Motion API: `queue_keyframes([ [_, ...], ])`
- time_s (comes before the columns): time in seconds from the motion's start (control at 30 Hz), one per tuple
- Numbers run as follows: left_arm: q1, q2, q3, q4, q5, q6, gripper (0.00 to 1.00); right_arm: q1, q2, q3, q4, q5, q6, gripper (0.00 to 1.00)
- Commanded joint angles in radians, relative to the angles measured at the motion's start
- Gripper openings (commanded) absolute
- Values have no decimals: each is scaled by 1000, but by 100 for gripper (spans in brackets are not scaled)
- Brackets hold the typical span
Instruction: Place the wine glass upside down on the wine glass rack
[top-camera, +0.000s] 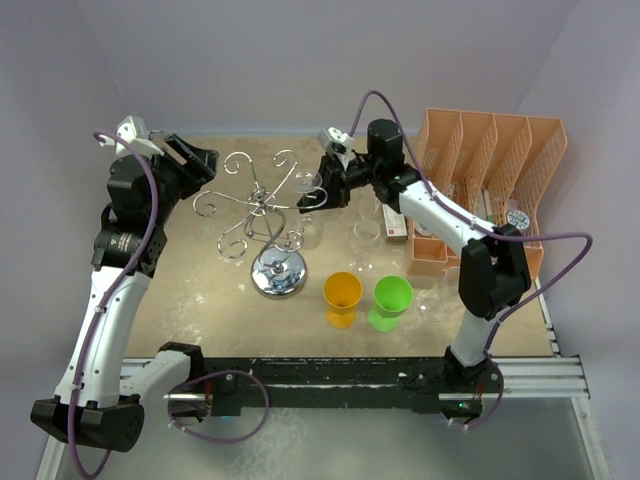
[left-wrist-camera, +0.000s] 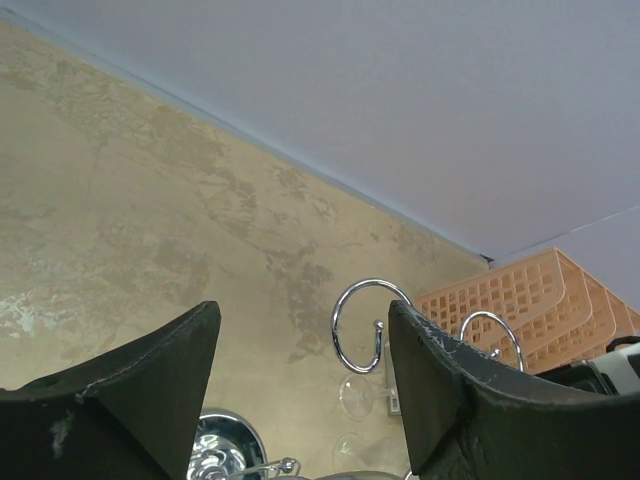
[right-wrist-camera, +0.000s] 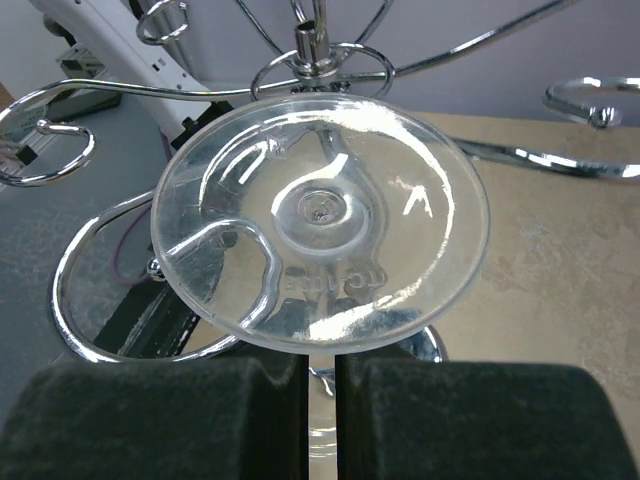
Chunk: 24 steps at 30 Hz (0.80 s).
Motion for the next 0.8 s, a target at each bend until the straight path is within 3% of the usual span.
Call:
queue_keyframes([
  [0.0, 6, -1, 7, 18, -26, -8, 65, 9, -96, 3, -43, -28, -93, 0],
  [0.77, 6, 0, 2, 24, -23, -5, 65, 10, -129, -15, -301, -17, -273, 0],
])
